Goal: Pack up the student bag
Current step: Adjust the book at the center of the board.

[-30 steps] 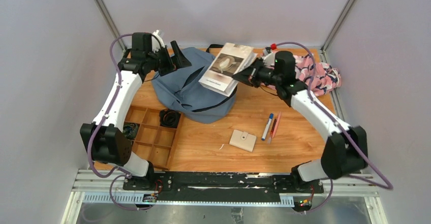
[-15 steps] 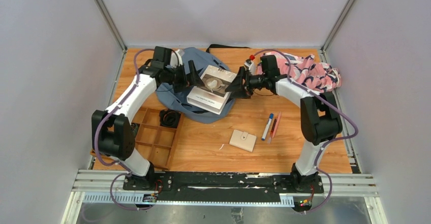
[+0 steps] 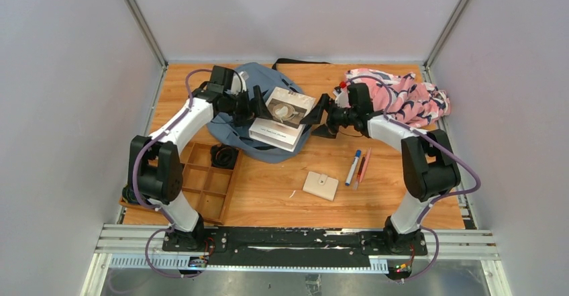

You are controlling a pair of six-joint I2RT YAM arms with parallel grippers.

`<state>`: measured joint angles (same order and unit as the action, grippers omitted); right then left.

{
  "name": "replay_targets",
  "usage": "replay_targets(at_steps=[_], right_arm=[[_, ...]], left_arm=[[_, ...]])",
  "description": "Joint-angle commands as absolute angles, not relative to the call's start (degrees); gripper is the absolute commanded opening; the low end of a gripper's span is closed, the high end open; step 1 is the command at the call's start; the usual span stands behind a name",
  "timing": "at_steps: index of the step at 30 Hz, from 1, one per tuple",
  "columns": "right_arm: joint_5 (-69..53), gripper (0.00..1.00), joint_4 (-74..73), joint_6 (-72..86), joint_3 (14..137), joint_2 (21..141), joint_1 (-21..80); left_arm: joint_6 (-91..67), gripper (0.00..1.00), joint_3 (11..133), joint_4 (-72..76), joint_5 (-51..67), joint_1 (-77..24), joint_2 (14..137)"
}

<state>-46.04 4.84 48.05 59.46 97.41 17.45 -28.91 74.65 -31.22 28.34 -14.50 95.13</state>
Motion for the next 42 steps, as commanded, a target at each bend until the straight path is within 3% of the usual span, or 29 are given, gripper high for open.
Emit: replay_targets(at_steps=[1, 6, 16, 17, 21, 24, 28, 37, 42], right_arm=[[-46.43, 0.85, 11.03, 52.28, 58.83, 98.17, 18.81], [-49.79, 0.9, 17.38, 56.73, 56.18, 99.56, 18.81], [-53.79, 0.83, 27.62, 60.07, 49.12, 98.17, 18.33], [-54.27, 0.8, 28.62, 60.55, 48.45, 97.87, 18.17], [-55.61, 0.51, 30.58, 61.67, 46.17, 95.82, 16.93], [-56.73, 0.45, 26.69, 58.62, 45.96, 94.33, 15.3], [-58.74, 0.35, 21.13, 54.05, 45.86, 91.45, 12.31], [-67.9, 0.35, -5.19, 27.79, 55.44, 83.3, 10.1], [-72.43, 0.42, -4.37, 24.15, 56.8, 78.6, 10.17]], left_arm=[[-31.01, 0.87, 71.21, -26.12, 32.26, -15.82, 94.83], [-35.22, 0.77, 66.32, -20.52, 35.13, -19.6, 92.69], [-40.32, 0.77, 62.1, -14.38, 34.84, -26.85, 87.61], [-40.3, 0.77, 62.25, -14.27, 34.95, -27.2, 87.67], [-39.09, 0.82, 63.0, -15.58, 34.24, -28.22, 87.61], [-35.81, 0.91, 64.04, -19.02, 32.36, -27.47, 87.02], [-34.21, 0.95, 64.55, -20.61, 34.88, -22.77, 84.92], [-25.85, 1.0, 68.59, -20.81, 46.3, -17.7, 86.09], [-40.6, 1.0, 60.33, 2.47, 56.0, -15.92, 85.55]])
